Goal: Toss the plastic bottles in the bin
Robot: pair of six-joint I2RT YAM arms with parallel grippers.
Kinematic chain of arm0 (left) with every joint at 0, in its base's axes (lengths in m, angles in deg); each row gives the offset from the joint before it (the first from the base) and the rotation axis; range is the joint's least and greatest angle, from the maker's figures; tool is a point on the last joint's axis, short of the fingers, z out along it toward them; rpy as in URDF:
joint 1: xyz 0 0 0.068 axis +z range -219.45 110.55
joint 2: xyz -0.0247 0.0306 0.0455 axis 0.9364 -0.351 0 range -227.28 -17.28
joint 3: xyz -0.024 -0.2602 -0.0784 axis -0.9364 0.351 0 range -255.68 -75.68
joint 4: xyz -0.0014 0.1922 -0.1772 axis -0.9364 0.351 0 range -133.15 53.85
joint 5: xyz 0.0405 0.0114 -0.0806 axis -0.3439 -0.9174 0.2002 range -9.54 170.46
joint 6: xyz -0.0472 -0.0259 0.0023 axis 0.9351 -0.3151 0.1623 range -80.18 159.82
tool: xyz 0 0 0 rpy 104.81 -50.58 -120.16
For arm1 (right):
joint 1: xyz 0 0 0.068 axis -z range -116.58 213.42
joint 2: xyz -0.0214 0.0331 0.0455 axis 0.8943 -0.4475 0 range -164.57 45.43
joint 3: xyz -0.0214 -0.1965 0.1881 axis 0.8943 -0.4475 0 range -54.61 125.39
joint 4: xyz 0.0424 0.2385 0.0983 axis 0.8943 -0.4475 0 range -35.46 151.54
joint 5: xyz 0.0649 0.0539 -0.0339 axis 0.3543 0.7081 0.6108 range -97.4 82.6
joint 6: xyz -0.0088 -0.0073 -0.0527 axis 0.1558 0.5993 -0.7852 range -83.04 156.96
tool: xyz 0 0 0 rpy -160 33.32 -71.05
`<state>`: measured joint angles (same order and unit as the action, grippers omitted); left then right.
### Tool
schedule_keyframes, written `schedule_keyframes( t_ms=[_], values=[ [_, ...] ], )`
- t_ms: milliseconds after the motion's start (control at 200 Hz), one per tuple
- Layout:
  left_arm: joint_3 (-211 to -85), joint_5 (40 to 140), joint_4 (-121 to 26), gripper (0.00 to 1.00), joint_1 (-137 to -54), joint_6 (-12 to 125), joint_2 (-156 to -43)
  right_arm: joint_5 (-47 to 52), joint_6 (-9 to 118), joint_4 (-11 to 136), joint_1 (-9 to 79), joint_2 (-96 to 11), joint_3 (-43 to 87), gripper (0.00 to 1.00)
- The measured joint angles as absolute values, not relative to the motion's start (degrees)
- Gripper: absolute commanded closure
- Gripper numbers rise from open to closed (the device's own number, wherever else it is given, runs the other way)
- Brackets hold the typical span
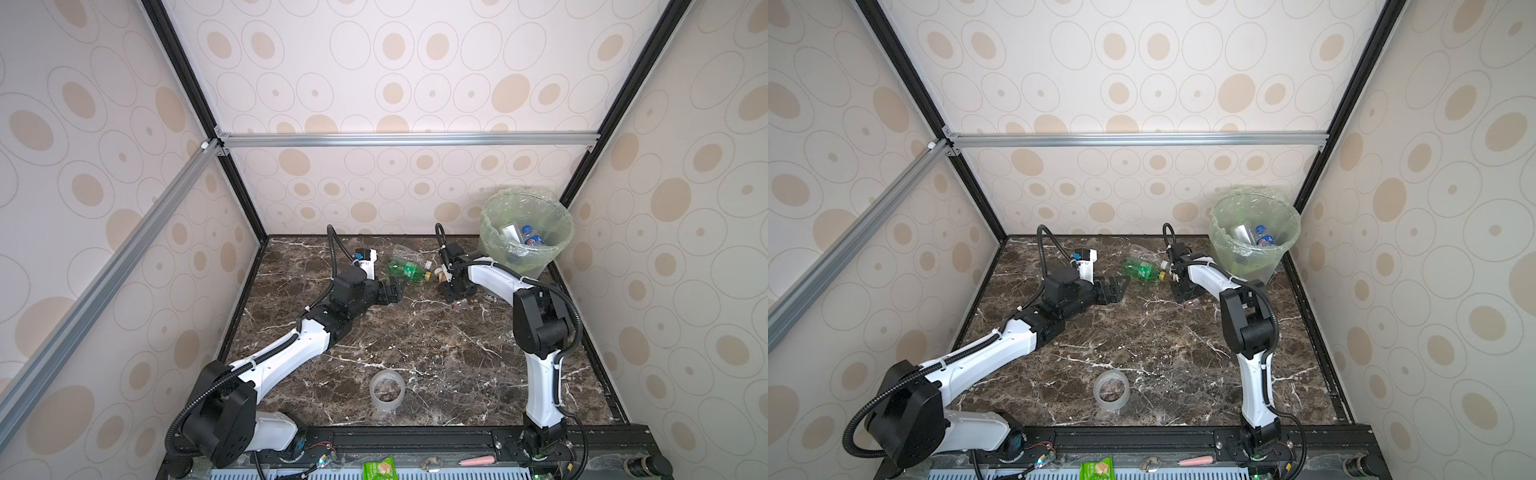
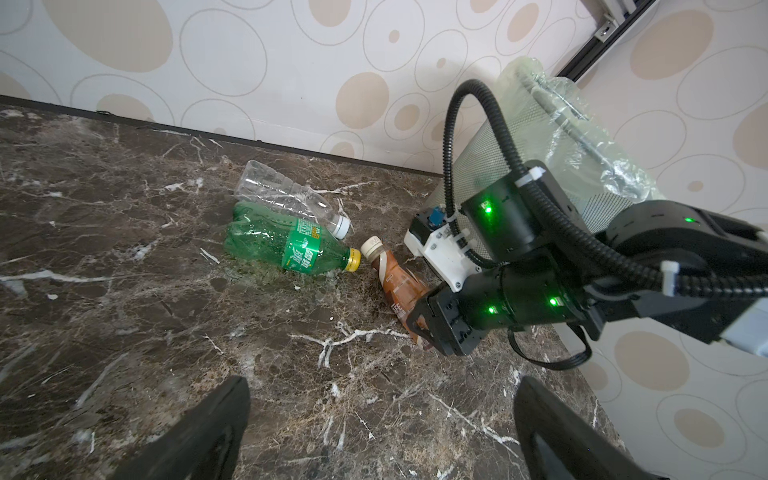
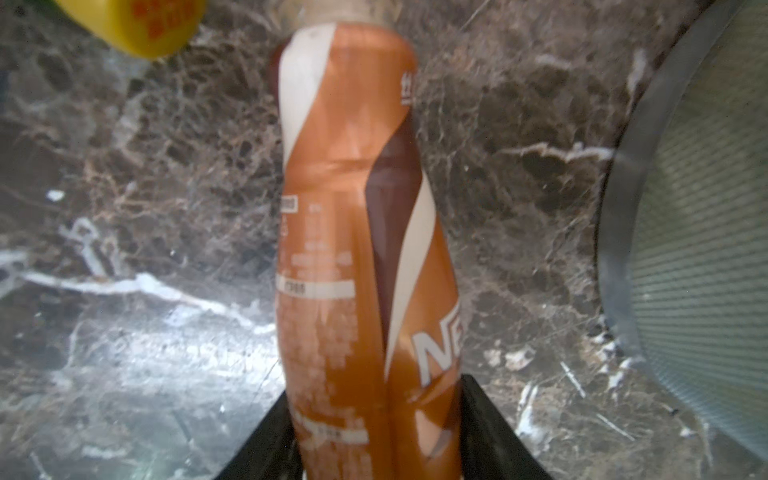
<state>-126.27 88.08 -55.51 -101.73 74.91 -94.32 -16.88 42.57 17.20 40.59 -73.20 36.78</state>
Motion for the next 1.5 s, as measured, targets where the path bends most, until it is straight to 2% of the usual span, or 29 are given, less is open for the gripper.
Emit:
schedule_keyframes(
  t_ms=[190, 395, 550, 875, 1235, 1500],
  values=[
    [-125.14, 88.04, -55.86, 0.01, -101.66, 75.06, -94.01, -11.35, 49.54, 17.64, 37.11, -68.44, 30.9, 0.46],
    [-124.61, 87.86, -55.86, 0.01, -101.57, 75.15, -93.44, -4.29, 57.54, 20.53, 33.26, -67.19, 30.01, 0.29],
    [-124.61, 87.6, -55.38, 0.01, -101.22, 75.15, -92.2, -0.38, 60.82, 21.71, 31.98, -67.35, 31.69, 0.2],
    [-124.24, 86.77, -51.77, 0.01, -98.71, 76.55, -92.42, -0.35, 61.41, 21.68, 32.22, -67.52, 34.12, 0.0],
    [-132.7, 91.67, -43.4, 0.01, -98.67, 77.97, -109.53, -7.61, 57.5, 17.29, 34.25, -55.54, 34.12, 0.0],
    [-140.59, 93.02, -37.72, 0.01, -101.83, 78.12, -116.85, -12.51, 54.88, 15.7, 36.0, -47.06, 34.05, 0.0]
  ],
)
